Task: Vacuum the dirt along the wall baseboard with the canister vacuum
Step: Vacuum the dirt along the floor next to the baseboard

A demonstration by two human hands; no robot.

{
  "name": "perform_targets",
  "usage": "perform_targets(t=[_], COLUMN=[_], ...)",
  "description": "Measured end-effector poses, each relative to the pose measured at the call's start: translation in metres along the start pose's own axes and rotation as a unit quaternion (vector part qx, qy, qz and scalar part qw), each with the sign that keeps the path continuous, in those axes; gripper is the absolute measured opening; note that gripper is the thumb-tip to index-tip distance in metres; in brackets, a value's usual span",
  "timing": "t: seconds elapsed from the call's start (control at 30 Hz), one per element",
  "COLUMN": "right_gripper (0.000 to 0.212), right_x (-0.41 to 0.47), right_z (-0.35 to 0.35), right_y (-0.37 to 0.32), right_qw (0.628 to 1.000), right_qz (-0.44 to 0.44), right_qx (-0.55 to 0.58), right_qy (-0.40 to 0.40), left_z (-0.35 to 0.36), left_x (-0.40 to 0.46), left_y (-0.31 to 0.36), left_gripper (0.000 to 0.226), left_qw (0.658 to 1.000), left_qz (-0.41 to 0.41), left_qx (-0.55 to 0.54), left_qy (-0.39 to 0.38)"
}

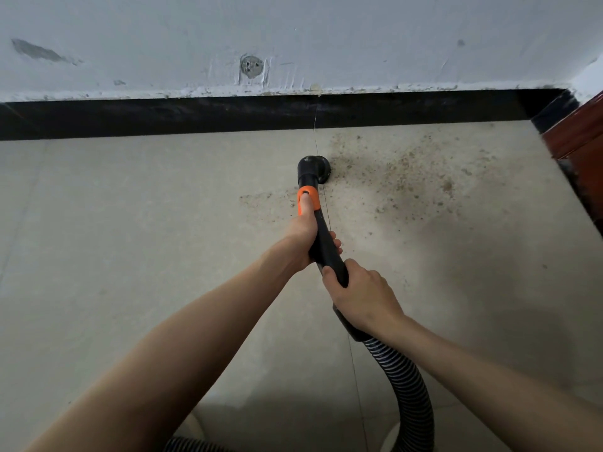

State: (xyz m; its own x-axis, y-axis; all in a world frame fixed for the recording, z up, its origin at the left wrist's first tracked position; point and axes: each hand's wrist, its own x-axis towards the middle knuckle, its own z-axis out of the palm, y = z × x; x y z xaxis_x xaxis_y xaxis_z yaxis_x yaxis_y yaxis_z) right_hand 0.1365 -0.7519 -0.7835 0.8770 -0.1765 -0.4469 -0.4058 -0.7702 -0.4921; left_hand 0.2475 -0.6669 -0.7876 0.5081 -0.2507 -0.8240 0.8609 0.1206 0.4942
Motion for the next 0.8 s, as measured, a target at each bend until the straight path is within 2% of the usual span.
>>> perform_targets(t=[0.17,0.37,0.57,0.67,0.8], right_gripper=[0.037,0.041,0.045,0.041,0.039], right_x=[0.003,0.015,0.015,0.008,0.001], right_z=[0.004,0.002,0.006,0.012,0.019], right_y=[-0.002,-0.014,-0.04,-0.048,-0.055], right_qw=[1.0,0.998,0.99,0.984,0.978], right_qz=[-0.003,-0.043,-0.104,-0.125,-0.125], right_qx=[-0.006,-0.005,0.047,0.02,-0.008], right_qy=[0.0,-0.037,-0.081,-0.123,-0.168], left_z=[-0.005,-0.035,-0.075,-0.096,-0.106], left_x=[0.002,-0.004,-0.011,-0.018,-0.028], left_y=[-0.001,0.003,0.016,0.006,-0.01], left_gripper=[0.066,0.073,0.056,0.047,0.048], left_qw=[1.0,0.998,0.988,0.983,0.979], left_qz=[0.003,0.039,0.111,0.107,0.095], left_qx=[0.0,-0.037,-0.079,-0.107,-0.12], left_qy=[-0.008,-0.017,0.066,0.103,0.135])
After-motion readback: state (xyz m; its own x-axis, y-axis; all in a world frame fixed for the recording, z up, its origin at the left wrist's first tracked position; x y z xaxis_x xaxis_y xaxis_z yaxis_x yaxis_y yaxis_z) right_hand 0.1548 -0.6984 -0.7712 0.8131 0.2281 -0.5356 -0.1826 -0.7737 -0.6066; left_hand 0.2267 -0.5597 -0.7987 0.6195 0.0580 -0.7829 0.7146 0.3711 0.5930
